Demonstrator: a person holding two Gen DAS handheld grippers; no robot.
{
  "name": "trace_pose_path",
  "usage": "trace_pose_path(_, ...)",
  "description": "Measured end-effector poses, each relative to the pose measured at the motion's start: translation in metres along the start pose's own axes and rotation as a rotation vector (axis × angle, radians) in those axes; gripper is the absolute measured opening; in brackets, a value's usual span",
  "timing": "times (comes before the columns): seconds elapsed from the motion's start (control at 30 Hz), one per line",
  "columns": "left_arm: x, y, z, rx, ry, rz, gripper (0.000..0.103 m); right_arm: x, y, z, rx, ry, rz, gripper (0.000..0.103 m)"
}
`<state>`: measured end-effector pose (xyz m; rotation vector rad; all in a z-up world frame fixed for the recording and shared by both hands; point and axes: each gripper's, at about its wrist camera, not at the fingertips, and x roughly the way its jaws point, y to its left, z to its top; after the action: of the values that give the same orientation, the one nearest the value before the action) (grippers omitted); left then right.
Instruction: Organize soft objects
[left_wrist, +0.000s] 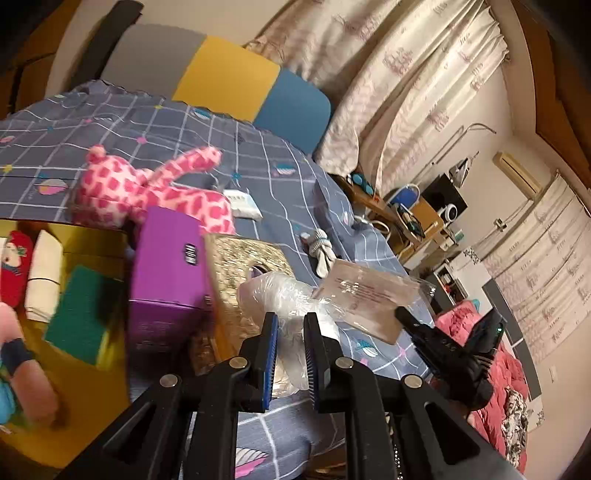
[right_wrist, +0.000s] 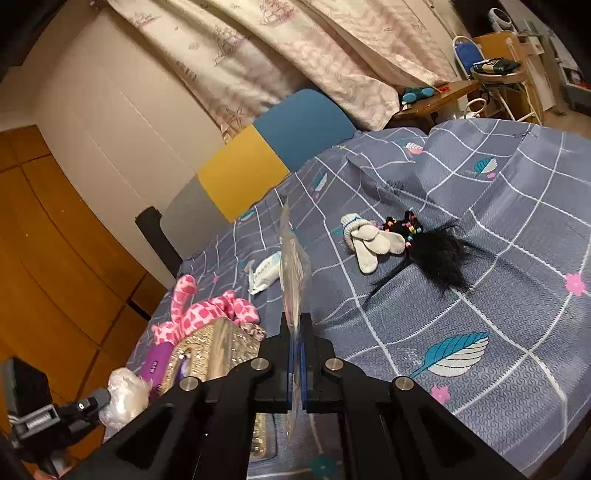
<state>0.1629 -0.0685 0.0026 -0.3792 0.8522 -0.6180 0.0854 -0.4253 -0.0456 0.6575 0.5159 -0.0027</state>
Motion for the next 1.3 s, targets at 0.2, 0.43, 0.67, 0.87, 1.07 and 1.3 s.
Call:
trace_pose_path(0.2, -0.028, 0.034, -0.007, -0.032, -0.049, 0.056, 0.013, -0.020, 0.011, 0.004, 0.029, -0.041, 0.018, 0.003)
trace_pose_path(0.43, -0.065, 0.097, -0.018, -0.142, -0.100, 0.157, 0.013, -0.045, 0.031, 0.011, 0.074, -0.092, 0.104, 0.003)
trace_pose_path(0.67, -0.069, 0.141, -0.030, -0.207, -0.063, 0.201, 0.013, -0.048, 0.081, 0.006, 0.065, -0.070, 0.255, 0.003)
trace_pose_path(0.87, -0.056, 0.146, -0.046, -0.196, 0.033, 0.175, 0.031, -0.033, 0.128, -0.016, 0.062, 0.024, 0.377, 0.003)
trace_pose_path(1.07, -0.063, 0.142, -0.062, -0.142, 0.042, 0.208, 0.042, -0.005, 0.181, -0.052, 0.026, 0.146, 0.475, 0.003)
trace_pose_path(1.3, -0.104, 0.156, -0.076, -0.163, -0.079, 0.249, 0.042, 0.037, 0.224, -0.099, -0.025, 0.300, 0.520, 0.003)
